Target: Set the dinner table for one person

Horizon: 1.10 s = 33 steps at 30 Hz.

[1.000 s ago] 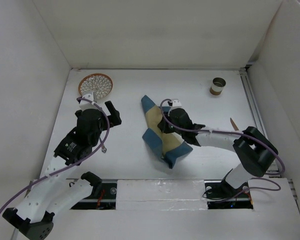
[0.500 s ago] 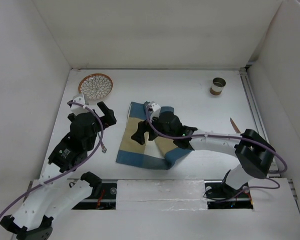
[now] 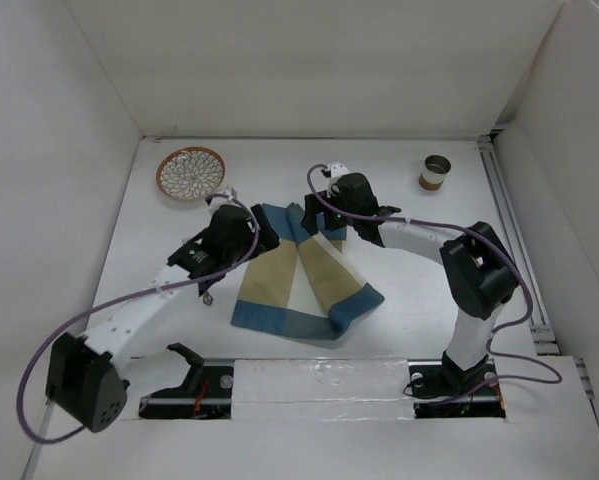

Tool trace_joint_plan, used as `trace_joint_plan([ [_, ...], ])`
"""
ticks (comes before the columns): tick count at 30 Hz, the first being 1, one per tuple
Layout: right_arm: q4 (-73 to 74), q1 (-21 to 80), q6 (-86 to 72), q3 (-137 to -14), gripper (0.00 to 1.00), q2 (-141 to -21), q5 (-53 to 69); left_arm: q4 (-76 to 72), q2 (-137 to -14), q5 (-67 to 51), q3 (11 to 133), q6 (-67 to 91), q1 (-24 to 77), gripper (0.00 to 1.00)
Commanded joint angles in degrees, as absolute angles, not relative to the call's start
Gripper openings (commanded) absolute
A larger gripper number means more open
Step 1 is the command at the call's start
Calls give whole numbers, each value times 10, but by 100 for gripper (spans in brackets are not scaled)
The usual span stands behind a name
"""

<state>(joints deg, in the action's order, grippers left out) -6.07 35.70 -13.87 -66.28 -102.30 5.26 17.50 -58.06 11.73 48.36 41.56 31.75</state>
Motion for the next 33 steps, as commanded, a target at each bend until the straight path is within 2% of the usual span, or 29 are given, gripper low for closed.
trace_joint_plan([
  [1, -29, 341, -100, -703, 99, -1061, 121, 127, -636, 64, 454, 452, 322, 100],
  [8, -29, 324, -89, -727, 99, -1116, 166, 77, -735, 51, 414, 478, 322, 100],
  [14, -29, 324, -89, -732, 91, -1143, 180, 98, -836, 104, 414, 503, 333, 100],
  [17, -29, 324, -89, -737, 79, -1154, 180, 109, -894, 120, 426, 516, 339, 100],
  [21, -29, 324, -89, -737, 55, -1154, 186, 154, -950, 156, 469, 535, 360, 100],
  [22, -29, 324, -89, -732, 43, -1154, 186, 161, -957, 156, 475, 535, 367, 100],
  [23, -29, 319, -89, -732, 37, -1154, 186, 174, -964, 165, 489, 541, 367, 100],
  [24, -29, 319, -89, -732, 24, -1154, 192, 183, -978, 165, 495, 550, 367, 100],
  [28, -29, 307, -89, -722, 0, -1131, 192, 213, -1004, 165, 520, 563, 367, 100],
  [33, 0, 269, -94, -702, 0, -1048, 136, 213, -997, 165, 509, 574, 367, 100],
])
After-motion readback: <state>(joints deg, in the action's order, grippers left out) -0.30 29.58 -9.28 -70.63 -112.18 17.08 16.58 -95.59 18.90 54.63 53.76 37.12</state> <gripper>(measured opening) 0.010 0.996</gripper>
